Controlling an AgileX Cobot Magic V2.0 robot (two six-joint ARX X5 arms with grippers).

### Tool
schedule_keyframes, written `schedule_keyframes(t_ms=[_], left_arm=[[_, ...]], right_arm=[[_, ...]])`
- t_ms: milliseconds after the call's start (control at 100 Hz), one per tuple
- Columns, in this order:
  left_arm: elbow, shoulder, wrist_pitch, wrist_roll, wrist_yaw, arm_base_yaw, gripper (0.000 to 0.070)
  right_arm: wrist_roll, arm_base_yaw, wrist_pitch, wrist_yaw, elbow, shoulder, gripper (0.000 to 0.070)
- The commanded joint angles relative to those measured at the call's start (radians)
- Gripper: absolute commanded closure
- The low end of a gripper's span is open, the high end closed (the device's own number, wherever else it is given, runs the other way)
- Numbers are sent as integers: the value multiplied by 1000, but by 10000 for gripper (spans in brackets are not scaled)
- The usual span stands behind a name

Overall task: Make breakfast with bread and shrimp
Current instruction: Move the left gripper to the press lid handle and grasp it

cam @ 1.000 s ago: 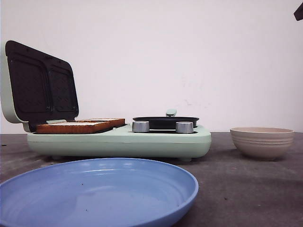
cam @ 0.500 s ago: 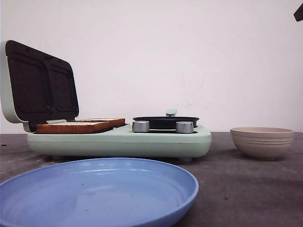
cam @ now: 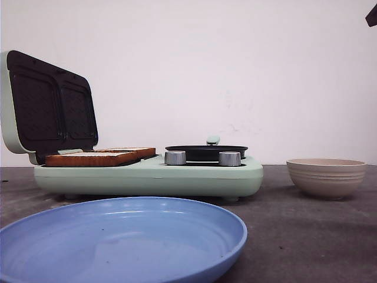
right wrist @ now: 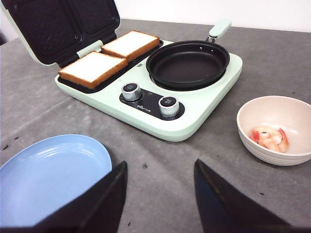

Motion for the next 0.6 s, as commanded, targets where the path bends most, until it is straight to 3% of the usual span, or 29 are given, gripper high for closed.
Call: schedule_keyframes(t_ms=[0,200,460,590], left_arm=[[14,35,28,-35,54,28,217],[14,170,118,-95,219,92,220],[14,347,173,-87,301,91,218],[14,402,200,-51,302,91,218]], right_arm=[[-6,4,8,0,-3,3,434],[-6,4,10,0,-5,3,434],[-6,4,16,0,-8,4,434],[-6,4,16,0,-8,4,434]])
